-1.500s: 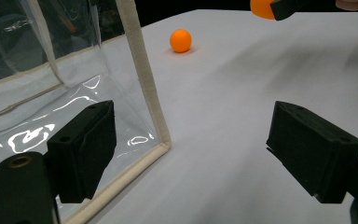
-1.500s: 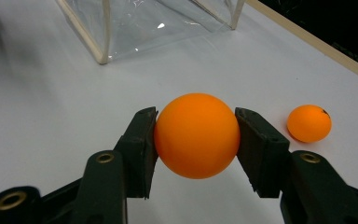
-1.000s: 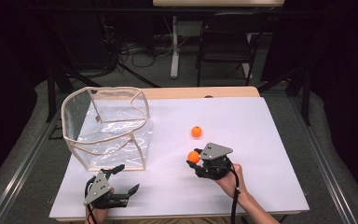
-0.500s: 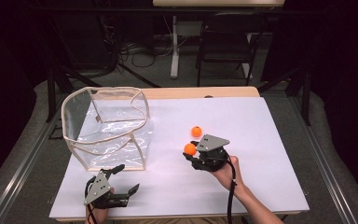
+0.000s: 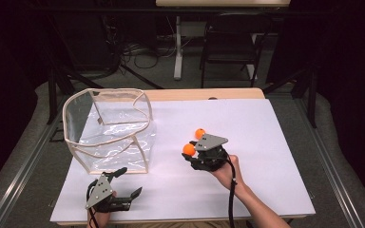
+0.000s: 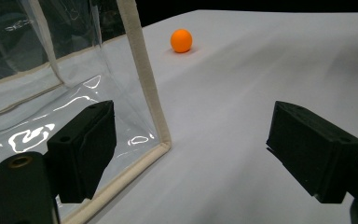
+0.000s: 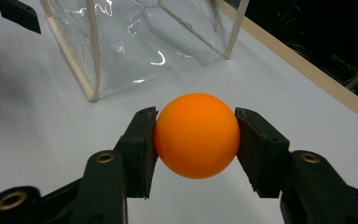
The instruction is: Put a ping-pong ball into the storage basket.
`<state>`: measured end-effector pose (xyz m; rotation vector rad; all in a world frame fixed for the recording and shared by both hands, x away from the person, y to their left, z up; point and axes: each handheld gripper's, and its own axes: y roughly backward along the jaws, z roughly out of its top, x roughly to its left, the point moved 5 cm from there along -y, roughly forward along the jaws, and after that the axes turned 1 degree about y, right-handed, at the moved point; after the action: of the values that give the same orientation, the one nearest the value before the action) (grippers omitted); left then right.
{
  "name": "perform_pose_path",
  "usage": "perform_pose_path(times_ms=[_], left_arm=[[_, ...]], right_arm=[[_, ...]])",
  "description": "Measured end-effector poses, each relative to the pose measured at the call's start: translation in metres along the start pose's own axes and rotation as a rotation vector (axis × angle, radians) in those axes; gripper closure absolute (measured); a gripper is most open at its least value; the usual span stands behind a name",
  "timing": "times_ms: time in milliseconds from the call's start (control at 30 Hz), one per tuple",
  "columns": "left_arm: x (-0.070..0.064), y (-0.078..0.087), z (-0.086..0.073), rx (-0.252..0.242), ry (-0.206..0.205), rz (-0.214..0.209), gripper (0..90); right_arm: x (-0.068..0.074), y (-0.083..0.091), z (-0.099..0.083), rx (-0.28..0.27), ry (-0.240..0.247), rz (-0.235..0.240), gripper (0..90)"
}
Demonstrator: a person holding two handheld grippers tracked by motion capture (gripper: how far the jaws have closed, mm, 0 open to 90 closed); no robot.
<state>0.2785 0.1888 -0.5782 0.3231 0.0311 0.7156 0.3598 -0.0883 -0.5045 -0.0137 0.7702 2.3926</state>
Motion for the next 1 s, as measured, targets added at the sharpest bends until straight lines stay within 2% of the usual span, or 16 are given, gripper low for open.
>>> perform_pose_path(times_ms=[533, 1000], left_arm=[[0.000, 0.000, 0.000, 0.003, -0.005, -0.002, 15.7], [0.000, 0.000, 0.000, 0.003, -0.005, -0.003, 15.7]], right_arm=[[0.000, -0.004, 0.017, -0.003, 0.026, 0.024, 50.3], [-0.003, -0.005, 0.031, 0.002, 0.057, 0.017, 50.3]])
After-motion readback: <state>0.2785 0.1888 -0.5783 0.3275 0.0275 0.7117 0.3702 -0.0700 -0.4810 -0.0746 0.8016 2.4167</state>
